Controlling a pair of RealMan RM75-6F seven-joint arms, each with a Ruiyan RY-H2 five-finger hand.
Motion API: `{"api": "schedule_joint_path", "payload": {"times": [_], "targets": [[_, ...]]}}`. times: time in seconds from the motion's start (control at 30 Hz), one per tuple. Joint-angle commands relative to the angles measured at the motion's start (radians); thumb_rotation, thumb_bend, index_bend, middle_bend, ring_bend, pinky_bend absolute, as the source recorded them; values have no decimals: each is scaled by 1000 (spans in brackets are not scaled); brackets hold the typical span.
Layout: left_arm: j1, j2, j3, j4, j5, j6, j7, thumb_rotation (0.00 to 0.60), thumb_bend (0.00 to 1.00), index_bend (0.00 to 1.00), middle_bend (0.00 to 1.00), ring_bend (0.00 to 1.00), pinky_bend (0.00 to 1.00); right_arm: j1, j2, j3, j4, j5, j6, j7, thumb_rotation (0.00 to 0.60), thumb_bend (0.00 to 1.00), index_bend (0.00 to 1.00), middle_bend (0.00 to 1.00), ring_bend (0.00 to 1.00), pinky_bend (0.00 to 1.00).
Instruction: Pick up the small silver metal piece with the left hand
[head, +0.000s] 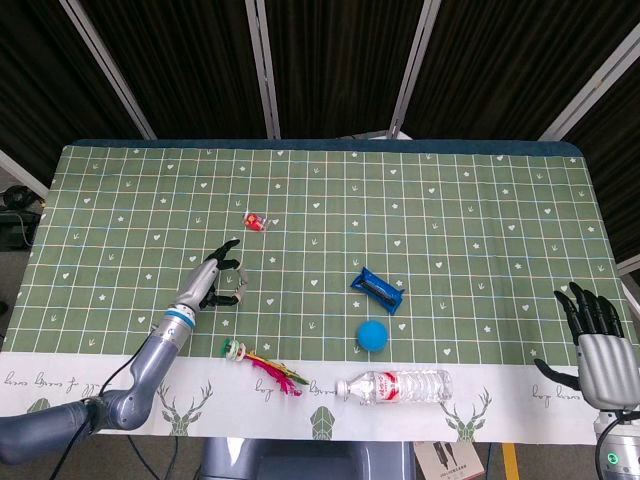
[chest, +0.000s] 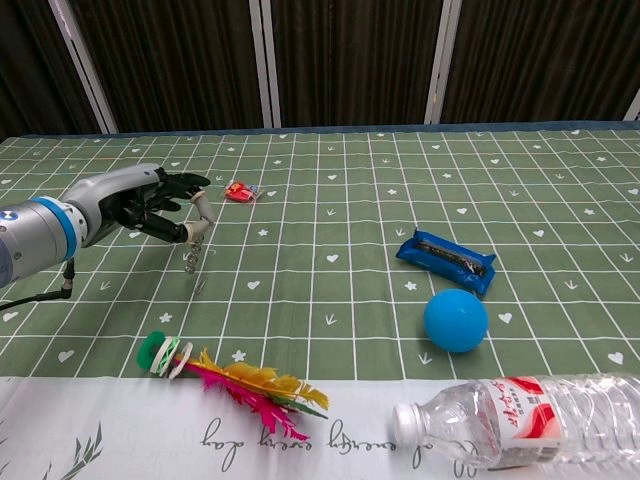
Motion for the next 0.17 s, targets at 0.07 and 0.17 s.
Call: {"api": "schedule_joint_path", "payload": {"times": [0.07,0.17], "targets": [[-5,-8,0,8,-5,-3,8,600,413,577,0,0,0,0,0,0,0,-1,0,1,600,49,107,0,0,57],[-7,-13,-1,10,-10,-7,9,600,412,577,0,0,0,0,0,0,0,-2,0,0,600,49,107,0,0,58]]}}
